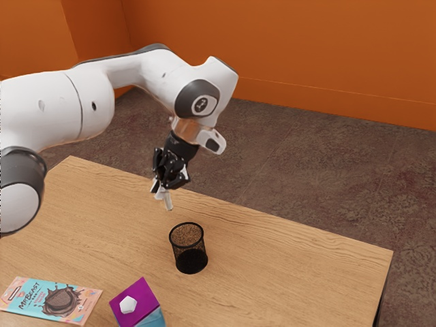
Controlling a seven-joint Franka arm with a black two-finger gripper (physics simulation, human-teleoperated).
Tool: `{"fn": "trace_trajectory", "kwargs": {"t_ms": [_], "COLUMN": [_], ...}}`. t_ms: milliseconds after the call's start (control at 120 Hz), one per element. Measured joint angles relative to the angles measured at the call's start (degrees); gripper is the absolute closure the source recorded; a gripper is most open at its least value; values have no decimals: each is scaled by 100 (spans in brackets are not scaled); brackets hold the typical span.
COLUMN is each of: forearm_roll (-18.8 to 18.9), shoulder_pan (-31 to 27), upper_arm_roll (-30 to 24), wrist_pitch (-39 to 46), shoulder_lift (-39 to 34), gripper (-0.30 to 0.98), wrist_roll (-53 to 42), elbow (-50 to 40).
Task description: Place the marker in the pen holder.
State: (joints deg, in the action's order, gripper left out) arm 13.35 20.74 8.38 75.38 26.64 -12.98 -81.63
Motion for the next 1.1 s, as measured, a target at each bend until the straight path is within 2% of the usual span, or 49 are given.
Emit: {"fn": "trace_trajectory", "kwargs": {"t_ms": [142, 858, 1042, 1100], "forearm_roll": [-79, -316, -485, -567], "shoulder_pan": [32, 258, 201, 157], "upper_arm_roll": [-190, -209, -202, -173], "wrist_pitch": [-86, -158, -178, -184], "shoulder_lift": [69, 494, 504, 270], "gripper": [75, 73, 35, 27], "wrist_roll": [-58, -174, -168, -171], "elbow": [66, -83, -61, -37]}}
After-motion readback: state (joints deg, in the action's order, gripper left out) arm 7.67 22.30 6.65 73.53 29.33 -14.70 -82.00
